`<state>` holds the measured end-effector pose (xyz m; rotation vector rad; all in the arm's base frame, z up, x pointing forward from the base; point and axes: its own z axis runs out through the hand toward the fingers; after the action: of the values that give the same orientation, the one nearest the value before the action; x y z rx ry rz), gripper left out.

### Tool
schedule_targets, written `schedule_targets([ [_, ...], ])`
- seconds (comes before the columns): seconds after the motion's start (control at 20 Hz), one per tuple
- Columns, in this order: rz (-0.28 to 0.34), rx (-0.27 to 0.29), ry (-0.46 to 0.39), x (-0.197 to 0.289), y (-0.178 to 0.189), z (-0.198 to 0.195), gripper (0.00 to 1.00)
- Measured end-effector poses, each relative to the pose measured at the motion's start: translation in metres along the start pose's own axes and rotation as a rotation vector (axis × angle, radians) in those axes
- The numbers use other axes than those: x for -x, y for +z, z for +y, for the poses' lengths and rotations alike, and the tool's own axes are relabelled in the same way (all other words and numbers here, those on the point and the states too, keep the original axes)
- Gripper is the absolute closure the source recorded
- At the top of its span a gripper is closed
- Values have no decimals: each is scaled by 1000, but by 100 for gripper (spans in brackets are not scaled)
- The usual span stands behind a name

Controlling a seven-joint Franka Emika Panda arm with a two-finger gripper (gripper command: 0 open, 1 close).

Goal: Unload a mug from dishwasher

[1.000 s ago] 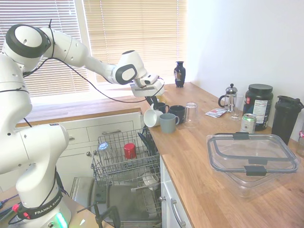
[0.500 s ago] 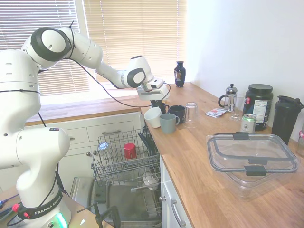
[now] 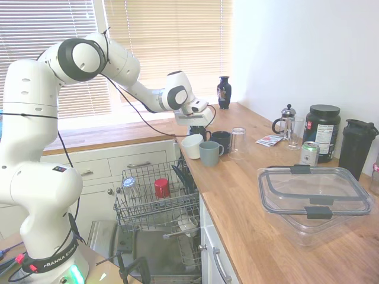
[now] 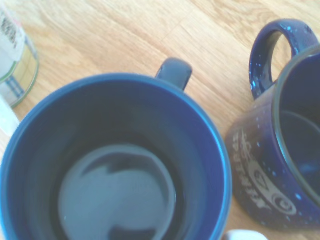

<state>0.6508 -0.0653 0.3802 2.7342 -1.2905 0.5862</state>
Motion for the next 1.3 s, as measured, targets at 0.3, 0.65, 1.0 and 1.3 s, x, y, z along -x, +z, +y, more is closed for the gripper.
schedule_targets([
  [0.3,-12,-6,21,-9,8,5,100],
  [0.65,-15,15,26,-18,16,10,100],
  [1.0,-18,22,38,-34,27,4,100],
  [1.3,-36,27,39,-49,35,2,0],
])
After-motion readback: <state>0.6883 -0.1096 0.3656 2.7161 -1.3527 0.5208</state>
